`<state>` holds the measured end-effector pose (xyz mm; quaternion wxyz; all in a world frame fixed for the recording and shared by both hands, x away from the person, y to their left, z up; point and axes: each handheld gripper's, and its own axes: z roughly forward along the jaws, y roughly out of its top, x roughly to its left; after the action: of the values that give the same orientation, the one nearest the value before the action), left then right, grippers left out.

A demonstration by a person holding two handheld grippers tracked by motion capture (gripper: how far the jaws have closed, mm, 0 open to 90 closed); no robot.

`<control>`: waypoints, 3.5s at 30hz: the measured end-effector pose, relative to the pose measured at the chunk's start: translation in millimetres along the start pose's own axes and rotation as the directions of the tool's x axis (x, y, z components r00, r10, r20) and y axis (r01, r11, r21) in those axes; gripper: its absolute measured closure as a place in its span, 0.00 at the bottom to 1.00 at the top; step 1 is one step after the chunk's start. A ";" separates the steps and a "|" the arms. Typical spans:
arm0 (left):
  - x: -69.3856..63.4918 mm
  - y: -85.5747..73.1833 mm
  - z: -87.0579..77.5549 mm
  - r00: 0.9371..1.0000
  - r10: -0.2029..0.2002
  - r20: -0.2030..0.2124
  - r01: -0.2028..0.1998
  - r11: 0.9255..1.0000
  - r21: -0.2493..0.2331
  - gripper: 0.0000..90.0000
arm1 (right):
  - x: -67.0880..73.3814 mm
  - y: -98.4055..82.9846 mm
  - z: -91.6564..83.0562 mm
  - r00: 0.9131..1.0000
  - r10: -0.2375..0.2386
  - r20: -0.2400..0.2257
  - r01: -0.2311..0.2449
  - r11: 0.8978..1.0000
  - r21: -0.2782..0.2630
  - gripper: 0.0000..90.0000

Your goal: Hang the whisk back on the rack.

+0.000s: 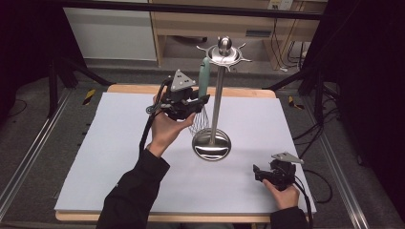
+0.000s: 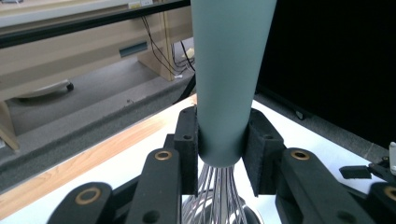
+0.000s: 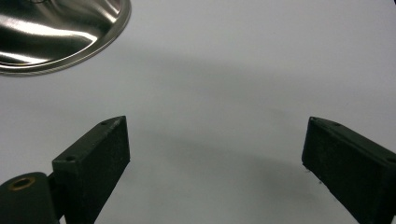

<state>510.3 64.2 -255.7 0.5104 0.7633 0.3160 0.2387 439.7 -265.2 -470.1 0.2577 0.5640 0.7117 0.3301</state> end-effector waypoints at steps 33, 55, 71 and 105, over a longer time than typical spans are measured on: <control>2.6 -9.8 5.5 0.999 0.032 -0.028 -0.034 0.997 -0.064 0.64 | 1.2 -0.2 1.5 1.000 -0.008 0.005 0.008 1.000 0.011 0.09; 12.3 -41.8 -19.4 1.000 -0.006 -0.008 0.005 0.998 -0.063 0.47 | 1.7 -0.7 1.9 1.000 -0.009 0.006 0.009 1.000 0.014 0.09; 17.1 -95.6 -29.8 1.000 -0.010 -0.029 0.010 1.000 0.014 0.40 | 1.9 -1.3 2.0 1.000 -0.015 0.008 0.015 1.000 0.017 0.09; 67.7 -218.5 -64.5 0.970 -0.144 -0.195 0.176 0.972 0.158 0.34 | -3.4 -6.0 0.8 0.999 -0.001 0.033 0.000 1.000 0.030 0.09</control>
<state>460.3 214.9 -432.5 0.4283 0.7518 0.4420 0.2369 437.4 -269.3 -475.2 0.2609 0.5728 0.7125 0.3100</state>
